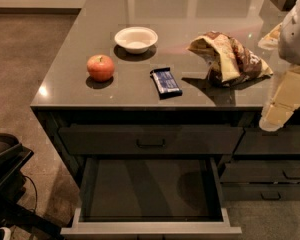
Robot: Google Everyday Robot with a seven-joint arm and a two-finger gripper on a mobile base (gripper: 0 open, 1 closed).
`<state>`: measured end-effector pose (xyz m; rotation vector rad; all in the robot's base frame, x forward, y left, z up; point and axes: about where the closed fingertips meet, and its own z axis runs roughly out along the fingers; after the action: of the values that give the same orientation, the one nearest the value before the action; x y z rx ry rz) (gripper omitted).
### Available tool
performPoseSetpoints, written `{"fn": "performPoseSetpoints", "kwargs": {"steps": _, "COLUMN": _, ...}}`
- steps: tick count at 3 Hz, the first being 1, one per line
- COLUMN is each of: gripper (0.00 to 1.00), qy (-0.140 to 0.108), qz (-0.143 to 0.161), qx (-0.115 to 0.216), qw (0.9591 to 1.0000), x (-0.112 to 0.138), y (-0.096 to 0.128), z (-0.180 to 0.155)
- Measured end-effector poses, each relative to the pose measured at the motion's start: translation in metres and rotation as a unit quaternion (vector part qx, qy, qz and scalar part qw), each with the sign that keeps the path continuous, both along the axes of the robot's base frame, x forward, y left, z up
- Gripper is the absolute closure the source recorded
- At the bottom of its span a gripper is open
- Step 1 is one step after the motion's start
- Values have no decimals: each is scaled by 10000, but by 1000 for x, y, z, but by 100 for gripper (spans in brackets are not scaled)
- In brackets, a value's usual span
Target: Place rxbar blueberry into middle drawer
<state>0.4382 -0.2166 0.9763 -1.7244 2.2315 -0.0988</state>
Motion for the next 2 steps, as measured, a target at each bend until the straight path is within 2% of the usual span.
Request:
{"fn": "performPoseSetpoints", "kwargs": {"steps": 1, "gripper": 0, "qy": -1, "qz": 0, "qx": 0, "qw": 10000, "x": 0, "y": 0, "z": 0}}
{"fn": "performPoseSetpoints", "kwargs": {"steps": 2, "gripper": 0, "qy": -139, "qz": 104, "qx": 76, "qw": 9998, "x": 9, "y": 7, "z": 4}}
